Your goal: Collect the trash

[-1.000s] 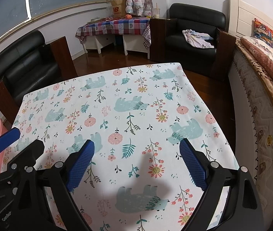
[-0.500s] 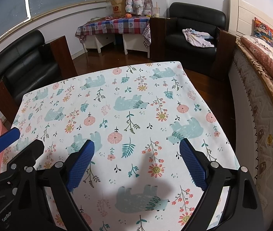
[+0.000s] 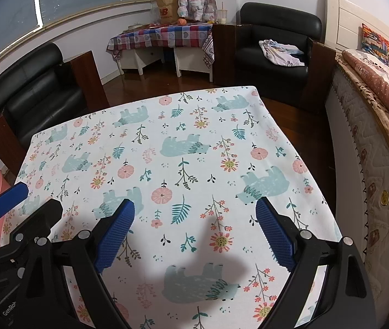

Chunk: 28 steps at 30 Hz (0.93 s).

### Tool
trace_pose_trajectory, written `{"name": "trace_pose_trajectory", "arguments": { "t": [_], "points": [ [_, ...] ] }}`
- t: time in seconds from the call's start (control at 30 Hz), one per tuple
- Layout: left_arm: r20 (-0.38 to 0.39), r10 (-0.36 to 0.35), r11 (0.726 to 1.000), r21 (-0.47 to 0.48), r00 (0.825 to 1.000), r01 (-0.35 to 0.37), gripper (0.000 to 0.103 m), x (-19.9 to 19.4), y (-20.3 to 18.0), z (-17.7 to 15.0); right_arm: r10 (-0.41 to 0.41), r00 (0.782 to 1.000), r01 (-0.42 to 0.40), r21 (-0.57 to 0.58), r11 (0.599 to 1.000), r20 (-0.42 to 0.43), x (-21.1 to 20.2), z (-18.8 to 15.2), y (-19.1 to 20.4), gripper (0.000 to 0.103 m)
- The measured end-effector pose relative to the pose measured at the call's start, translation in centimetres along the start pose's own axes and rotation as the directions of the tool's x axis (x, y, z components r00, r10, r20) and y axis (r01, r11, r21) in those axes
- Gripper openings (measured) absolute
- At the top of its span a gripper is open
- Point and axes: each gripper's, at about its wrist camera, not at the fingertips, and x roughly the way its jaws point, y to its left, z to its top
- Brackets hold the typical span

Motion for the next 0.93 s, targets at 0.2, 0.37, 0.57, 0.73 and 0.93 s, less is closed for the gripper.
{"name": "trace_pose_trajectory", "arguments": {
  "t": [0.2,0.37,0.57,0.73,0.93],
  "points": [
    [0.001,-0.002,1.0,0.003,1.0,0.002,0.063,0.1,-0.05,-0.1,-0.004,1.0,0.004,0.003,1.0,-0.001,0.1,0.0,-0.35,0.091],
    [0.0,-0.003,1.0,0.002,1.0,0.003,0.063,0.13,-0.08,-0.12,-0.005,1.0,0.005,0.003,1.0,-0.003,0.13,0.01,-0.37,0.091],
    [0.006,-0.002,1.0,0.002,1.0,0.002,0.063,0.13,-0.1,-0.21,-0.007,1.0,0.007,0.003,1.0,-0.006,0.14,0.03,-0.3,0.091],
    [0.005,-0.002,1.0,0.0,1.0,0.002,0.063,0.21,-0.14,-0.16,-0.015,1.0,0.015,-0.001,1.0,-0.002,0.08,0.03,-0.2,0.091],
    [-0.003,-0.005,1.0,0.002,1.0,0.005,0.063,0.4,0.14,-0.28,-0.02,1.0,0.02,-0.004,1.0,-0.001,-0.09,0.1,-0.07,0.091]
  ]
}}
